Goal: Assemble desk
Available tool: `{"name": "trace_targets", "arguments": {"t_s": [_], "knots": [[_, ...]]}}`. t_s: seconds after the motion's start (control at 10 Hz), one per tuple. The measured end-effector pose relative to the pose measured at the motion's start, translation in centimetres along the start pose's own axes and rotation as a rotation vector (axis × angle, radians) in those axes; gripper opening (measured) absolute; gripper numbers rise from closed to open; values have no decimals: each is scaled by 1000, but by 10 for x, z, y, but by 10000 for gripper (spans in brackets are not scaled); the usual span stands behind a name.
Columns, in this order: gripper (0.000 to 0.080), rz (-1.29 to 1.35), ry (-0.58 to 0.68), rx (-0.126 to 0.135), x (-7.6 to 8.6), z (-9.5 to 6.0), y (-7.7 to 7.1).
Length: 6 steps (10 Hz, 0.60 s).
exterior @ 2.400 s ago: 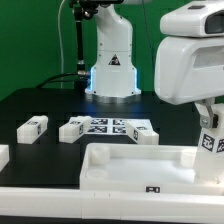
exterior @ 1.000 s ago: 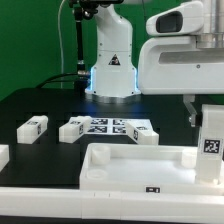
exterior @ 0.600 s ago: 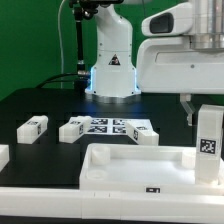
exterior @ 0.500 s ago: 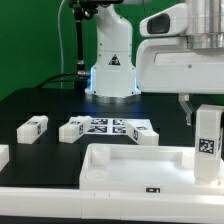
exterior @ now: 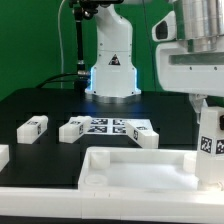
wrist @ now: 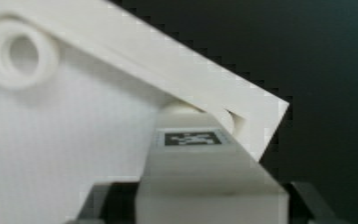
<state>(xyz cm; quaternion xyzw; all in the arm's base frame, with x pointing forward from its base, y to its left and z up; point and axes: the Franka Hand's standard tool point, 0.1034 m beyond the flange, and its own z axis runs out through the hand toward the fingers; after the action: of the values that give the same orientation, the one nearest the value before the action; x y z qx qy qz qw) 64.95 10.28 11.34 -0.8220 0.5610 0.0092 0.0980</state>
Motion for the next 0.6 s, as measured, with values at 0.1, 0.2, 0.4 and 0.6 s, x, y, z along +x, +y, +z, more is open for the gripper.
{"name": "trace_targets", "arguments": {"t_s": [0.1, 0.2, 0.4, 0.6], "knots": [[294, 148, -17, 5, -6, 1, -2], [294, 158, -18, 6, -6, 1, -2], [359, 182, -24, 9, -8, 1, -3], [559, 56, -30, -20, -9, 2, -1]]}}
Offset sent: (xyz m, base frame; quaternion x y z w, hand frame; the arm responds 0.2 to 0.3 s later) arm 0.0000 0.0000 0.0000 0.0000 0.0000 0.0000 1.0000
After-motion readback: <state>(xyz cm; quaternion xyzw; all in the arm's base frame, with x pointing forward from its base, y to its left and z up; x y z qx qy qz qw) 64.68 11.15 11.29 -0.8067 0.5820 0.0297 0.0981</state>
